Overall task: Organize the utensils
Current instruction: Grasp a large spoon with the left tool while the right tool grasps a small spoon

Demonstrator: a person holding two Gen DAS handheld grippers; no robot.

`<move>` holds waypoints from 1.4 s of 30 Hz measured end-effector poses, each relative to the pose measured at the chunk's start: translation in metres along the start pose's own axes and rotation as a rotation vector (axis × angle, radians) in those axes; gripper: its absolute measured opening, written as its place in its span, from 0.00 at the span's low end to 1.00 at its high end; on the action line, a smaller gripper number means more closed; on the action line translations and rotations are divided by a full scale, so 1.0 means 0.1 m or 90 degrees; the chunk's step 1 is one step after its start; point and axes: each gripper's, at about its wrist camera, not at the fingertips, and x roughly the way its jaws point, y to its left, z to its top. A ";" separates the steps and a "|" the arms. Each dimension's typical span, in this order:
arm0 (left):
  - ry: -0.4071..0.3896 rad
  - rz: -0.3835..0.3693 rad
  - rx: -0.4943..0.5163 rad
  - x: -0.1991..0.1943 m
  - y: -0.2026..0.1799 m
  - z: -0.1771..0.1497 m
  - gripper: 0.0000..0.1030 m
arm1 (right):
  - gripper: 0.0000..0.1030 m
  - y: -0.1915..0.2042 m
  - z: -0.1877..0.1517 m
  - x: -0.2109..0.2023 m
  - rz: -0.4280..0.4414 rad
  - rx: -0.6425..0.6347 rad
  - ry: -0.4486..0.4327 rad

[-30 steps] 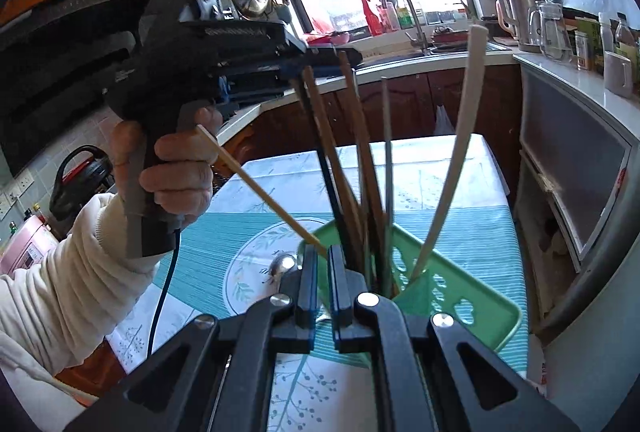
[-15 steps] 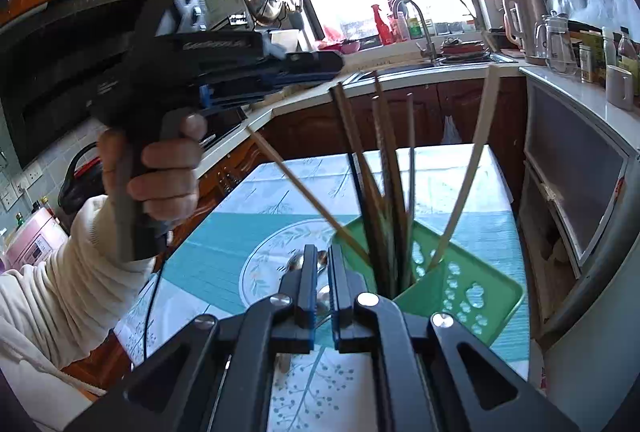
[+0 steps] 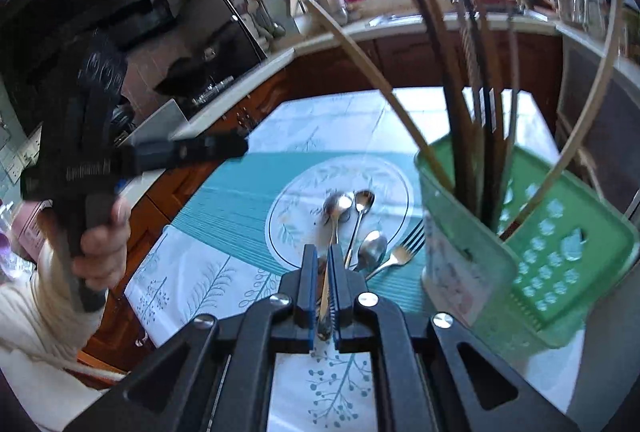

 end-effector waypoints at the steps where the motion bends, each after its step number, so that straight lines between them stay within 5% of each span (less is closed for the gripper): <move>1: 0.011 0.005 -0.017 0.04 0.07 -0.05 0.61 | 0.05 0.00 0.01 0.03 0.000 0.005 0.004; 3: 0.032 0.007 -0.041 0.16 0.17 -0.10 0.61 | 0.11 0.00 0.04 0.14 -0.006 0.020 0.016; 5: 0.053 -0.001 -0.062 0.28 0.27 -0.16 0.63 | 0.29 -0.03 0.07 0.23 -0.013 0.039 0.025; 12: 0.117 -0.009 -0.171 0.83 0.56 -0.23 0.64 | 0.30 0.08 0.25 0.66 -0.094 0.021 0.080; 23: 0.172 -0.056 -0.282 1.54 0.79 -0.29 0.41 | 0.18 0.02 0.35 1.33 -0.160 -0.006 0.199; 34: 0.199 -0.087 -0.313 1.88 0.78 -0.18 0.33 | 0.15 0.04 0.34 1.69 -0.176 -0.040 0.257; 37: 0.207 -0.088 -0.316 1.92 0.73 -0.17 0.25 | 0.05 0.01 0.33 1.75 -0.175 -0.024 0.265; 40: 0.209 -0.087 -0.319 1.98 0.71 -0.17 0.04 | 0.04 0.00 0.32 1.72 -0.167 -0.015 0.258; 42: 0.206 -0.083 -0.316 1.97 0.69 -0.17 0.03 | 0.04 -0.01 0.28 1.68 -0.157 -0.010 0.250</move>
